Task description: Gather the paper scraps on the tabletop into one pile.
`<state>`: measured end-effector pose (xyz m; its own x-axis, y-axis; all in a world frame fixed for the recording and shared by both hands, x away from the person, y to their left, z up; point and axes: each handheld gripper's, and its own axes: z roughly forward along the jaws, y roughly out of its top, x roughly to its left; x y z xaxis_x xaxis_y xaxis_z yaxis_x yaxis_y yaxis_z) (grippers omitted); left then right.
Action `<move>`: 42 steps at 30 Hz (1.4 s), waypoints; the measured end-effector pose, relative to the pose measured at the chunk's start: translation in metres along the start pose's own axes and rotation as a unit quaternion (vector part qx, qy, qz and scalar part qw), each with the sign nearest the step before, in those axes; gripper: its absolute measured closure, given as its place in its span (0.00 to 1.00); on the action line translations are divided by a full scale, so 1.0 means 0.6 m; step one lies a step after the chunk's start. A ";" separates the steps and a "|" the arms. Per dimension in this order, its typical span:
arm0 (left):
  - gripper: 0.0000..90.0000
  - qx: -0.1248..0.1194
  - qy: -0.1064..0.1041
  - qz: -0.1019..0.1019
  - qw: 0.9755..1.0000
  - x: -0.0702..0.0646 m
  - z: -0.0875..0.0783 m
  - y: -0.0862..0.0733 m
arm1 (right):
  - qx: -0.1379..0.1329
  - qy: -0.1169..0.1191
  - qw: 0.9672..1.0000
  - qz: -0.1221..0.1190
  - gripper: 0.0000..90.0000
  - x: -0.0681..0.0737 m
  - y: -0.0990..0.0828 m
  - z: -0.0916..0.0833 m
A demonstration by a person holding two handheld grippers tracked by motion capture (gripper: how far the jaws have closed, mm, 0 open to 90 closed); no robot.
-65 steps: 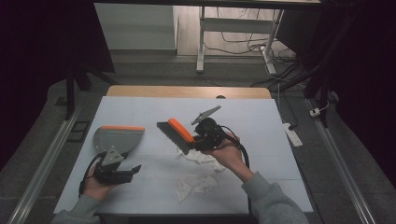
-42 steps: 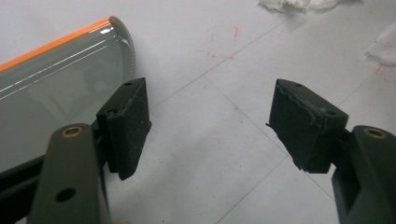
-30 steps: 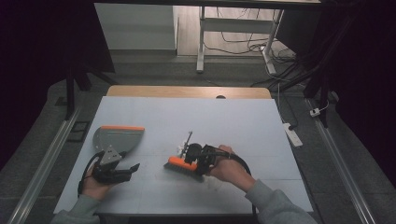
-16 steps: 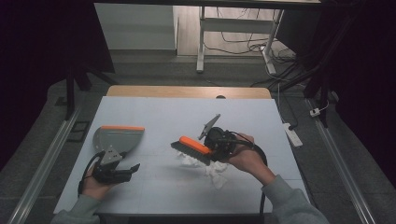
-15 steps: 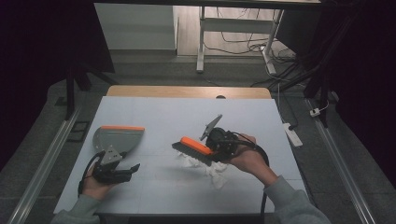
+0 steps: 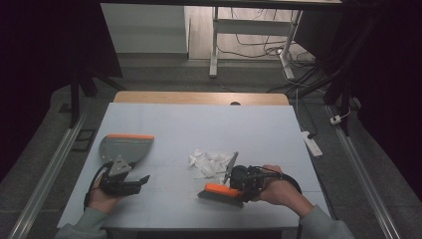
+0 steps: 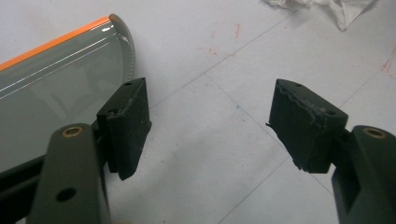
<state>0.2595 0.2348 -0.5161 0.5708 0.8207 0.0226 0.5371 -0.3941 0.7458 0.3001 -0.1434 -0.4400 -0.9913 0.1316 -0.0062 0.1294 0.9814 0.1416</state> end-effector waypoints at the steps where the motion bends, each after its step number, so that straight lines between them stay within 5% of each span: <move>1: 0.33 -0.001 0.000 -0.001 1.000 0.000 0.000 0.000 | 0.006 -0.009 1.000 -0.002 0.78 -0.001 0.005 0.006; 11: 0.33 0.000 -0.001 0.000 1.000 0.001 -0.001 -0.001 | -0.005 -0.086 0.996 0.010 0.78 -0.072 0.055 0.018; 15: 0.33 -0.001 -0.001 0.000 1.000 0.001 -0.002 -0.001 | -0.045 -0.075 0.996 0.019 0.78 -0.078 0.053 0.002; 18: 0.33 0.000 -0.003 0.001 1.000 0.001 0.000 -0.001 | -0.092 -0.074 0.992 0.046 0.78 -0.073 0.036 -0.028; 21: 0.33 -0.001 -0.003 0.003 1.000 -0.001 -0.001 -0.001 | -0.135 -0.088 0.983 0.088 0.78 -0.075 0.007 -0.059; 24: 0.33 -0.001 -0.003 0.003 1.000 -0.001 -0.001 -0.001 | -0.159 -0.110 0.969 0.153 0.78 -0.085 -0.026 -0.078; 31: 0.33 0.001 -0.003 0.004 1.000 -0.001 0.000 0.000 | -0.136 -0.118 0.941 0.288 0.78 -0.128 -0.093 -0.061; 35: 0.33 0.002 -0.003 0.004 1.000 -0.001 0.000 0.000 | -0.106 -0.103 0.940 0.308 0.78 -0.149 -0.104 -0.025; 39: 0.33 0.002 -0.003 0.004 1.000 -0.001 0.001 0.000 | -0.066 -0.148 0.929 0.334 0.78 -0.169 -0.109 -0.009; 41: 0.33 0.002 -0.003 0.004 1.000 -0.001 0.001 0.000 | -0.069 -0.133 0.923 0.355 0.78 -0.183 -0.112 -0.010; 42: 0.33 0.002 -0.003 0.005 1.000 -0.001 0.001 0.000 | -0.069 -0.126 0.922 0.359 0.78 -0.187 -0.111 -0.010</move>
<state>0.2594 0.2338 -0.5167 0.5795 0.8146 0.0257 0.5344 -0.4036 0.7427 0.4027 -0.2242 -0.4429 -0.6118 0.7860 -0.0887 0.7288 0.6037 0.3231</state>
